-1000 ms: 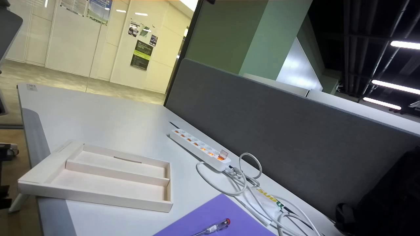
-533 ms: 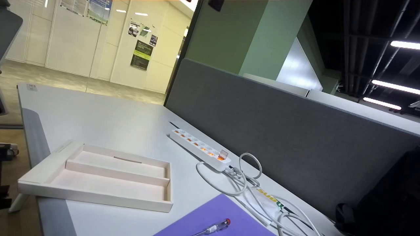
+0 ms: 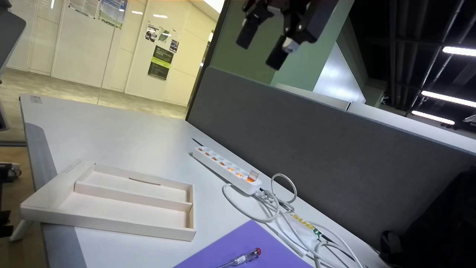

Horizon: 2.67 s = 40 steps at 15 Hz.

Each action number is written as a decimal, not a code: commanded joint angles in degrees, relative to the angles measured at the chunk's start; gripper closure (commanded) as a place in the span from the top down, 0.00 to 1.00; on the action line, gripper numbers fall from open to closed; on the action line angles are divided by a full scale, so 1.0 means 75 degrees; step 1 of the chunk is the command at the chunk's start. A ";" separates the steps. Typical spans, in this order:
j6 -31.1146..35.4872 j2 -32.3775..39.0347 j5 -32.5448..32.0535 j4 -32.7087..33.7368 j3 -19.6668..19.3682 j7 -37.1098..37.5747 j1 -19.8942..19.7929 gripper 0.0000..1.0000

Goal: Put the screwdriver on the tray

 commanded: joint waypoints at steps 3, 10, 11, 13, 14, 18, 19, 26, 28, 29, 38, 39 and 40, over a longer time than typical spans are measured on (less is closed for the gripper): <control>0.0145 0.1563 0.0146 0.0391 -0.0422 -0.0355 -0.0292 1.00; 0.0932 0.2396 -0.0077 0.0622 -0.0411 -0.0408 -0.0576 1.00; 0.1069 0.2497 -0.0154 0.0644 -0.0373 -0.0369 -0.0579 1.00; 0.1466 0.2716 -0.0439 0.0628 -0.0254 -0.0162 -0.0599 1.00; 0.1799 0.2820 -0.0677 0.0575 -0.0165 0.0070 -0.0638 1.00; 0.3215 0.3244 -0.1794 0.0343 0.0093 0.1012 -0.0755 1.00; 0.3527 0.3370 -0.2158 0.0295 0.0148 0.1274 -0.0790 1.00; 0.4058 0.3742 -0.2956 0.0224 0.0136 0.1774 -0.0745 1.00; 0.4058 0.3735 -0.2985 0.0225 0.0139 0.1793 -0.0746 1.00; 0.4059 0.3735 -0.2994 0.0225 0.0139 0.1797 -0.0747 1.00; 0.4867 0.5926 -0.2850 0.1265 -0.0149 0.1625 -0.0734 1.00; 0.4889 0.6186 -0.2846 0.1383 -0.0177 0.1607 -0.0697 1.00; 0.4878 0.6457 -0.2768 0.1491 -0.0159 0.1472 -0.0671 1.00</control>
